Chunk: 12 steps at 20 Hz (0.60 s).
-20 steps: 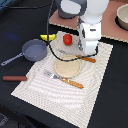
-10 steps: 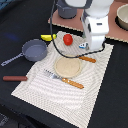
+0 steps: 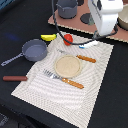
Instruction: Interact with the objects in diverse but meaningful ways.
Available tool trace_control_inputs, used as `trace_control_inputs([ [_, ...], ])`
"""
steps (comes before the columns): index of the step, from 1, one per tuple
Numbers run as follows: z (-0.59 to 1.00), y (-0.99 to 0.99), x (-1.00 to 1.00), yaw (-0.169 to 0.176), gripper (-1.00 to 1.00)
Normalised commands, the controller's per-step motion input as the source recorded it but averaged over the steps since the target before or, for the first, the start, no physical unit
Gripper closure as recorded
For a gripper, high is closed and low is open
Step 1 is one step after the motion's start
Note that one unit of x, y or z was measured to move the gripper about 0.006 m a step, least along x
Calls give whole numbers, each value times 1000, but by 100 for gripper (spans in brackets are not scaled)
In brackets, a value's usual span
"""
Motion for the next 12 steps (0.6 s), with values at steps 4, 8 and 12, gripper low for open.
trace_control_inputs([
  [4, 150, -92, -626, -171, -100],
  [8, 18, -142, -567, -213, -100],
  [12, 0, -139, -584, -210, -100],
])
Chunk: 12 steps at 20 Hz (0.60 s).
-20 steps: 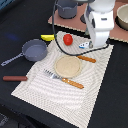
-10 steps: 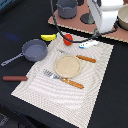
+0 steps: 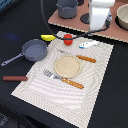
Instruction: Interact with the objects in diverse but meaningful ways.
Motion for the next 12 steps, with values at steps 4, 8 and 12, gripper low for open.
trace_control_inputs([
  [4, -9, -145, -659, -186, -100],
  [8, -103, -104, -710, -167, -100],
  [12, -229, -18, -733, -142, -100],
])
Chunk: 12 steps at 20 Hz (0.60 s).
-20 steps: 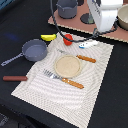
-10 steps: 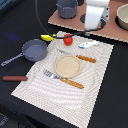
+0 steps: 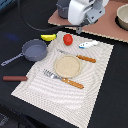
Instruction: Interact with the objects in diverse but meaningful ways.
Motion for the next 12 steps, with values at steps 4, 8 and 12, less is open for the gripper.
trace_control_inputs([
  [4, -284, -1, -711, -132, -100],
  [8, -331, 0, -671, -140, -100],
  [12, -355, 0, -689, -137, -100],
])
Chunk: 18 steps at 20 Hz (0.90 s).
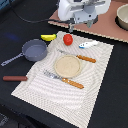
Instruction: Interact with the objects in diverse but meaningful ways.
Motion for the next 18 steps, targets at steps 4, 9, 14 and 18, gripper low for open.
trace_control_inputs([
  [4, -350, 0, -625, -133, -100],
  [9, -349, 0, -386, -109, -100],
  [14, -266, 0, -140, -70, -100],
  [18, -293, 0, -186, -38, -100],
])
